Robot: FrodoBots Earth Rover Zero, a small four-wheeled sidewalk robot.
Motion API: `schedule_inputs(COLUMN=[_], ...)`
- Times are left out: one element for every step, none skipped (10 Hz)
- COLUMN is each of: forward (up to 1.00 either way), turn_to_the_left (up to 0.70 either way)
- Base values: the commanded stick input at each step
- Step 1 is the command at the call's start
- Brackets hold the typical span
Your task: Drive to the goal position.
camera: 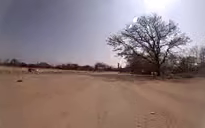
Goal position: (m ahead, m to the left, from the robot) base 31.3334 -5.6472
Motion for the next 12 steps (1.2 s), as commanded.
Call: schedule_inputs(forward=[1.0, 1.0, 1.0, 1.0, 1.0, 1.0, 1.0, 1.0, 1.0, 1.0, 1.0, 1.0], turn_to_the_left=[0.0, 0.0, 0.0, 0.0, 0.0, 0.0, 0.0, 0.0, 0.0, 0.0, 0.0, 0.0])
